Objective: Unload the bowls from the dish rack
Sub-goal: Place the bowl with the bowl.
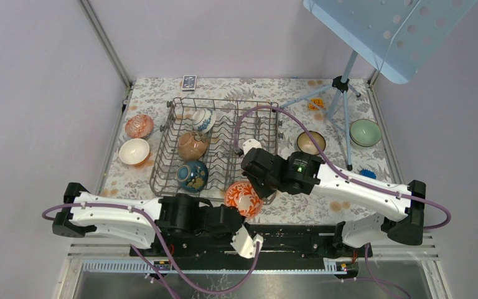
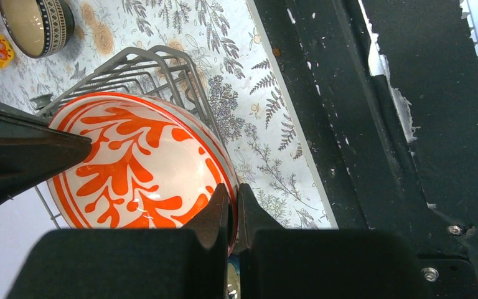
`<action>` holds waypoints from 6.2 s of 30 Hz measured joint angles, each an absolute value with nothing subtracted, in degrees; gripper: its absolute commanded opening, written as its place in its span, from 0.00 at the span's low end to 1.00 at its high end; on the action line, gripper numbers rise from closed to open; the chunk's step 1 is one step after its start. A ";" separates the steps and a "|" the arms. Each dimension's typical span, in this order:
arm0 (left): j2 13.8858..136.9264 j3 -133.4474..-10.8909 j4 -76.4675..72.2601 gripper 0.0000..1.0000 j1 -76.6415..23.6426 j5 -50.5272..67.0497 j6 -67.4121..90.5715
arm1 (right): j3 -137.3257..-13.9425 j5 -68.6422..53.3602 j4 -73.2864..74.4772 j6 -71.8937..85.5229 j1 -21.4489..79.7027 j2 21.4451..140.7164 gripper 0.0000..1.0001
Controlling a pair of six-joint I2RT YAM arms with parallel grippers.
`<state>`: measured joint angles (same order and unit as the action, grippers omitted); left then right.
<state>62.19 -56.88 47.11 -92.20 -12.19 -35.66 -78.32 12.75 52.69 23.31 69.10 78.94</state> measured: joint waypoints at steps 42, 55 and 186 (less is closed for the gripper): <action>69.91 -63.75 22.83 0.99 -51.88 -15.88 51.13 | -64.36 27.20 37.23 29.85 51.03 66.70 0.00; 70.39 -63.70 26.00 0.49 -50.54 -13.45 58.33 | -64.36 25.04 35.88 34.98 50.92 66.70 0.00; 104.77 -77.10 26.87 0.00 24.16 0.58 52.23 | -38.96 10.87 15.57 25.10 50.24 49.04 0.98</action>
